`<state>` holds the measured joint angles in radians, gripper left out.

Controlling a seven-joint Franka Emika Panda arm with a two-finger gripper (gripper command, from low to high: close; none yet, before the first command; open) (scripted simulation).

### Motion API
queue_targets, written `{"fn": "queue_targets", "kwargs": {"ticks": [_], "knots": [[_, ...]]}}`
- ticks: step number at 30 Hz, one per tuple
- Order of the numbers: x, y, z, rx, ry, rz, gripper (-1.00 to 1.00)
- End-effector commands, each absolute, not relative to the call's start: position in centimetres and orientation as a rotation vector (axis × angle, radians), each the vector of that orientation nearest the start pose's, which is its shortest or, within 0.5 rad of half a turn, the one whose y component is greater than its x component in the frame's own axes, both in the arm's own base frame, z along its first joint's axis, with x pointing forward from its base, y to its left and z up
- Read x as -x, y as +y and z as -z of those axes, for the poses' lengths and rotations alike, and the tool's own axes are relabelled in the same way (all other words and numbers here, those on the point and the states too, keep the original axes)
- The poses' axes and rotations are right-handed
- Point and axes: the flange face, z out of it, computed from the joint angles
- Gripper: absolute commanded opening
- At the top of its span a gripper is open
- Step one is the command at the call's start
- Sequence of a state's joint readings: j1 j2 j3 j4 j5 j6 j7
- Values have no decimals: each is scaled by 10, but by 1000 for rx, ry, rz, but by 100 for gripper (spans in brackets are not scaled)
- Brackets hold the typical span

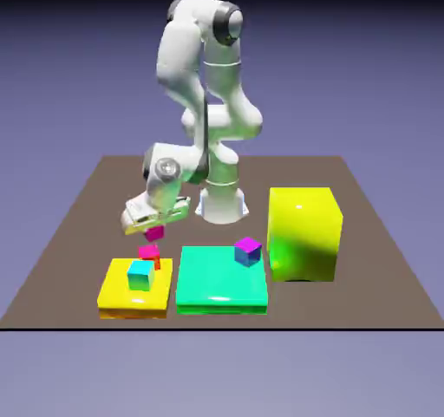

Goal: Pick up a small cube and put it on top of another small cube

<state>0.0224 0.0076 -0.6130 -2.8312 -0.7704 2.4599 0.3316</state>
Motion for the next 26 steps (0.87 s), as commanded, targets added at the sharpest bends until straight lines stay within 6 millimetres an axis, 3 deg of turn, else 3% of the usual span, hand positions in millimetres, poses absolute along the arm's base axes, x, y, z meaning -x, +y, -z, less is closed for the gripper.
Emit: {"fn": "queue_targets", "kwargs": {"ticks": [1,6,11,12,17,18,19,20,25,26], "knots": [[-279,-179,-183,3388,286,-669,-100],[-350,-161,-232,3463,-252,-578,-100],[-411,-125,-289,3448,-785,-488,-100],[-411,-125,-289,3448,-785,-488,-100],[-404,-146,-229,3448,-786,-488,-100],[-403,-148,-225,3448,-785,-488,-100],[-403,-148,-225,3448,-785,-488,100],[-403,-148,-225,3448,-785,-488,100],[-411,-126,-285,3448,-785,-488,100],[-411,-125,-289,3448,-785,-488,100]]}}
